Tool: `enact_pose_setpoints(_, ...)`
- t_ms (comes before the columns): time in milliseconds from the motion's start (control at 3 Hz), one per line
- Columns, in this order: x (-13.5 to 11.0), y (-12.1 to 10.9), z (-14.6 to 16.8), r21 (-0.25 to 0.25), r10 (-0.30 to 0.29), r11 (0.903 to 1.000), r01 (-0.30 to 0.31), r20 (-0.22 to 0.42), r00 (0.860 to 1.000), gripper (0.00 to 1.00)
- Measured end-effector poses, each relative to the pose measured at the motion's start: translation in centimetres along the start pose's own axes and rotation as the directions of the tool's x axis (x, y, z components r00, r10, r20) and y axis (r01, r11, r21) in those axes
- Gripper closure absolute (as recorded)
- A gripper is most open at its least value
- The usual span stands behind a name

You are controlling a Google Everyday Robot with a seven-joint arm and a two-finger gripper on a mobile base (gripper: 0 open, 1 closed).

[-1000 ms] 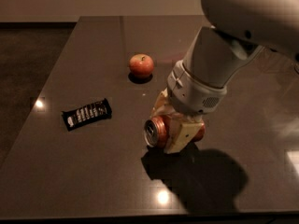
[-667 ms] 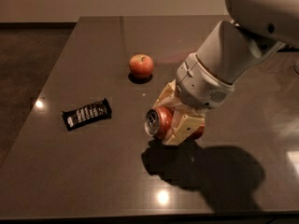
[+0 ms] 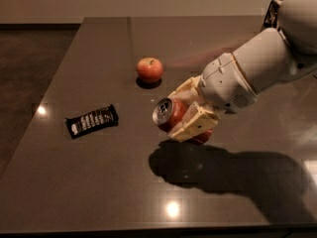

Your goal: Place coke can upright

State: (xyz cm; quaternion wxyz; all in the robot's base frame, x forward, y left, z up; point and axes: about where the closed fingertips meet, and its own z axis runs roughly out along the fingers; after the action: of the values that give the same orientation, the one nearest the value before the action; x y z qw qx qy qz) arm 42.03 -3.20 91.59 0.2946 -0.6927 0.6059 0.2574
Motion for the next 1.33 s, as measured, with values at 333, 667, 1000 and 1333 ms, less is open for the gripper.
enact_pose_setpoints(333, -0.3, -1.1, -0.4, 0.047, 0.049, 0.9973, -0.056, 0.129, 0.990, 1.00)
enact_pose_setpoints(667, -0.3, -1.8, -0.4, 0.071, 0.091, 0.9913, -0.111, 0.239, 0.967, 1.00)
enact_pose_setpoints(1000, -0.2, -2.2, -0.1, 0.084, 0.127, 0.9826, -0.166, 0.349, 0.928, 1.00)
enact_pose_setpoints(1333, 0.1, -2.3, 0.0, 0.096, 0.145, 0.9736, -0.207, 0.442, 0.885, 1.00)
